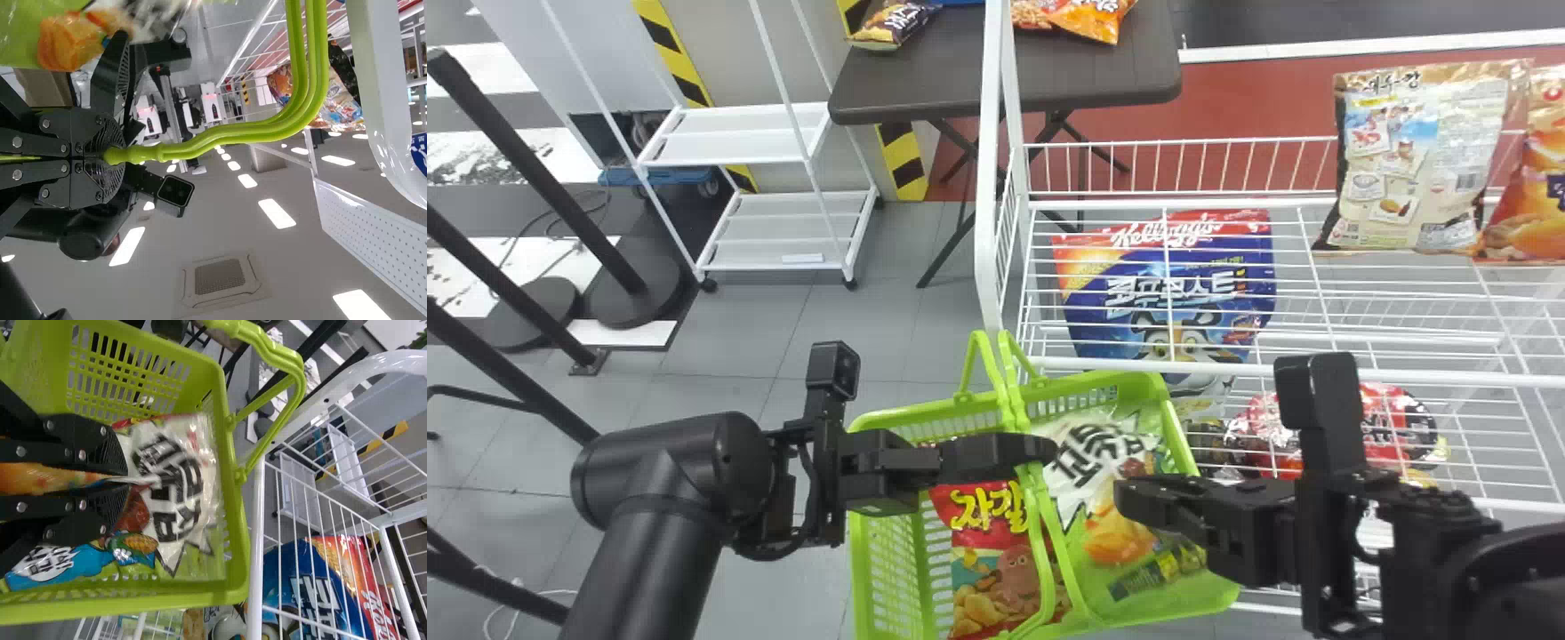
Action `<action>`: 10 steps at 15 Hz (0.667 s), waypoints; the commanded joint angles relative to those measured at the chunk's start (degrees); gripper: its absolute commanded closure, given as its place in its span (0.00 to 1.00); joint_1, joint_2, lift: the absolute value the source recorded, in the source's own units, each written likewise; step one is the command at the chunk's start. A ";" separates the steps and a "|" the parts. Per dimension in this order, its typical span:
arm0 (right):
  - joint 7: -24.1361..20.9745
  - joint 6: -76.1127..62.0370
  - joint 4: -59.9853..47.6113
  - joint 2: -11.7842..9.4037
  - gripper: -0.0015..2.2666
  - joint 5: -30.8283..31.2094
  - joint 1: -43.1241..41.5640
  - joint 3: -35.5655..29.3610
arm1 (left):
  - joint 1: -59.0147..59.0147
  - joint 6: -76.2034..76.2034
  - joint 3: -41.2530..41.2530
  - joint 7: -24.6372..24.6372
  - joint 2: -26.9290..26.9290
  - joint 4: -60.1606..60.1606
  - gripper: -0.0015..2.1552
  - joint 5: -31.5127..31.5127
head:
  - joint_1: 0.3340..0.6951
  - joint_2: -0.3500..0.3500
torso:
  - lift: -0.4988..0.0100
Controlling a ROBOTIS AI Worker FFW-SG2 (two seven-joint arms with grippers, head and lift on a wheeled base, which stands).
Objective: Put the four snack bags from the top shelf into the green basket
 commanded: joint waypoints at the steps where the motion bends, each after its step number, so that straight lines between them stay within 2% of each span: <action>1: 0.16 -0.21 -3.43 -0.20 0.02 -0.14 0.91 -2.33 | 0.00 0.00 -0.08 -0.66 -0.07 0.02 1.00 0.01 | 1.00 0.73 | 0.98; 3: 0.33 -3.73 -7.91 -0.20 0.03 -0.49 2.06 -6.81 | 0.00 0.00 -0.08 -0.66 0.02 0.02 1.00 0.01 | 1.00 0.69 | 0.98; 6: 0.16 -14.28 -7.56 -0.11 0.03 1.35 -0.32 -15.34 | 0.00 0.00 0.01 -0.66 0.02 -0.07 1.00 0.01 | 1.00 0.58 | 0.98; 10: 0.16 -26.23 6.42 -0.20 0.03 7.94 -9.28 -20.52 | -0.08 0.00 -0.52 -0.66 0.02 -0.07 1.00 0.01 | 1.00 0.34 | 0.98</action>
